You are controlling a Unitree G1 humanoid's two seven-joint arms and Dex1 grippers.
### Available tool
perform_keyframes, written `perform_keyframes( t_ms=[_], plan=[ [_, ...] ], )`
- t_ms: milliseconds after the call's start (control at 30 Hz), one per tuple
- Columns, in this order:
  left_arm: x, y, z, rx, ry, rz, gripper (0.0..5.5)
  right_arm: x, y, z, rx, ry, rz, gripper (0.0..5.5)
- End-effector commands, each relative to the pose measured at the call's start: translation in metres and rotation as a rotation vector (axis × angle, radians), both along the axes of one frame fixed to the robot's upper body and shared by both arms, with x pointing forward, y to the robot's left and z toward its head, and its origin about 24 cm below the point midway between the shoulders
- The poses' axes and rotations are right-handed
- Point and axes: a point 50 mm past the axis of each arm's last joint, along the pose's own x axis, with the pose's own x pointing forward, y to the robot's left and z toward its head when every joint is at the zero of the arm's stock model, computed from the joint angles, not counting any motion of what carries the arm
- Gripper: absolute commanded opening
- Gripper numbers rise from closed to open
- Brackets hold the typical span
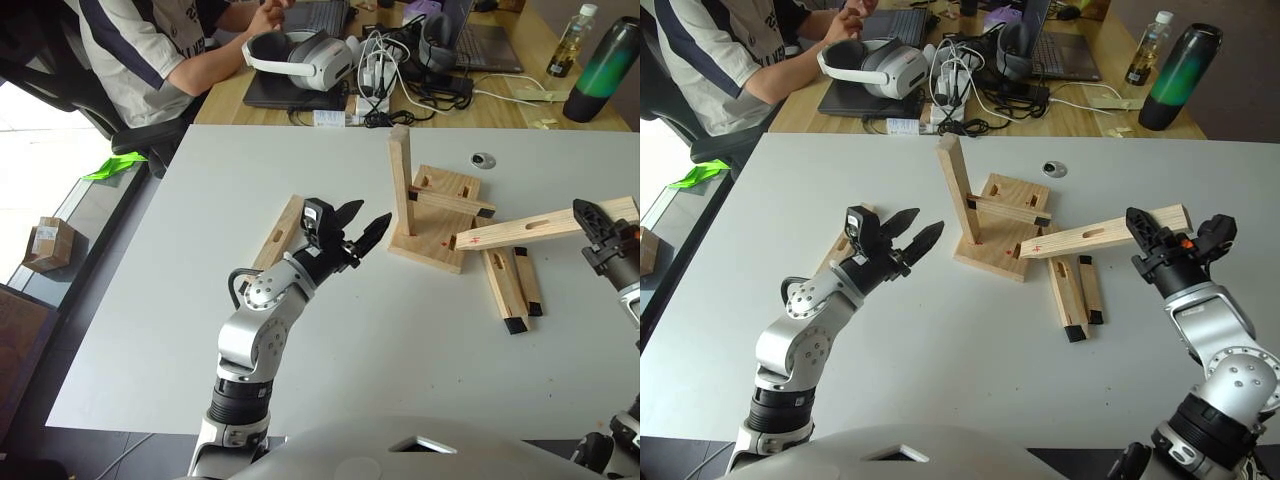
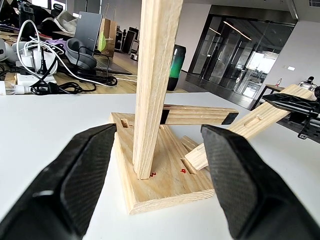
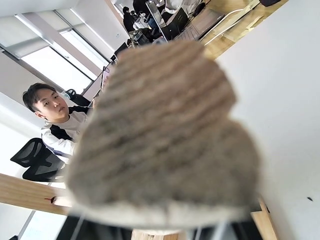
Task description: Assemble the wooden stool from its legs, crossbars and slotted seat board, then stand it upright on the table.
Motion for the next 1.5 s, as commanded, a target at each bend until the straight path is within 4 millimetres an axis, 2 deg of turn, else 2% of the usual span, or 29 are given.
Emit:
perform_keyframes(
  t_ms=[33,200,433,500,600,733,833,1033,1133,1200,1333,1500],
  plan=[
    [0.0,0.001,-0.001,-0.006,0.015,0.006,3.12,-0.005,0.006,-0.011,0.03,0.059,0.006,0.98],
    [0.0,0.002,-0.001,-0.01,0.02,0.007,3.12,-0.004,0.01,-0.012,0.059,0.064,-0.008,0.98],
    [0.0,0.001,0.0,-0.007,0.016,0.009,3.12,-0.007,0.014,-0.018,-0.008,0.112,-0.012,0.98],
    [0.0,0.001,0.0,-0.008,0.016,0.01,3.12,-0.011,0.012,-0.022,-0.061,0.154,0.004,0.98],
    [0.0,0.0,-0.001,-0.008,0.016,0.009,3.12,-0.008,-0.002,-0.027,-0.198,0.274,0.043,0.98],
    [0.001,-0.001,-0.001,-0.009,0.013,0.008,3.12,0.019,-0.035,-0.016,-0.367,0.444,0.061,1.0],
    [0.002,-0.003,-0.001,-0.008,0.007,0.002,3.12,0.037,-0.045,-0.009,-0.434,0.529,0.098,1.0],
    [0.006,-0.008,0.001,-0.006,-0.007,-0.003,3.12,0.075,-0.043,-0.006,-0.593,0.532,0.309,1.0],
    [0.008,-0.009,0.001,-0.008,-0.015,-0.001,3.12,0.086,-0.041,-0.004,-0.674,0.539,0.423,1.0],
    [0.009,-0.01,0.002,-0.01,-0.017,0.002,3.12,0.086,-0.039,-0.012,-0.704,0.561,0.491,1.0],
    [0.009,-0.009,0.003,-0.016,-0.016,0.005,3.12,0.074,-0.024,-0.04,-0.745,0.55,0.654,1.04],
    [0.009,-0.007,0.003,-0.013,-0.008,-0.002,3.12,0.066,-0.014,-0.057,-0.716,0.564,0.71,1.05]
  ],
)
